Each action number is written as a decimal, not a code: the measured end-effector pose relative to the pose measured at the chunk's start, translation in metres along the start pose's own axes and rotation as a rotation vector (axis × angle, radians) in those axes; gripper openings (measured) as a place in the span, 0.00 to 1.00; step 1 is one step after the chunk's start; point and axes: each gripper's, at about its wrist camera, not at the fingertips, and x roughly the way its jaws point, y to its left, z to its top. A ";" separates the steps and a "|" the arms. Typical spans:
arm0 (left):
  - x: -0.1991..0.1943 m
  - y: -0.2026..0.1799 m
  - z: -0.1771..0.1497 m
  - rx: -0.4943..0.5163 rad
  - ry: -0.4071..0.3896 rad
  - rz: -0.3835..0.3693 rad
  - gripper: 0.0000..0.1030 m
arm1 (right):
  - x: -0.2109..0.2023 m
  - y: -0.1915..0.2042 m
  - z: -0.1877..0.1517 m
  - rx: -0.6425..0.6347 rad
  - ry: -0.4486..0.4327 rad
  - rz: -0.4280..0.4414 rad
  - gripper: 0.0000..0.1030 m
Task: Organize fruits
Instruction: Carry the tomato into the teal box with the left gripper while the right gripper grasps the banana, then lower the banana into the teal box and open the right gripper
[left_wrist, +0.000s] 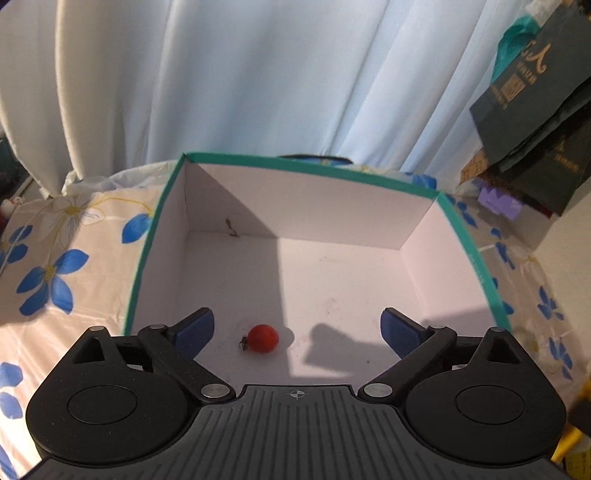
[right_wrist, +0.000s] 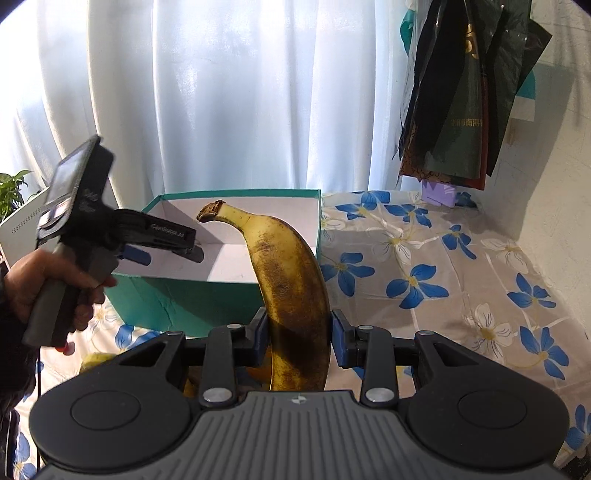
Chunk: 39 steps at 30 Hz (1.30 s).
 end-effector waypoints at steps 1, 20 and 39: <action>-0.015 0.001 -0.006 0.003 -0.031 -0.010 0.98 | 0.006 0.001 0.008 0.008 -0.006 0.002 0.32; -0.111 0.040 -0.069 -0.006 -0.175 0.130 0.99 | 0.185 0.041 0.076 0.060 0.155 0.003 0.32; -0.098 0.057 -0.095 -0.017 -0.104 0.195 0.99 | 0.100 0.071 0.050 -0.019 -0.098 0.060 0.87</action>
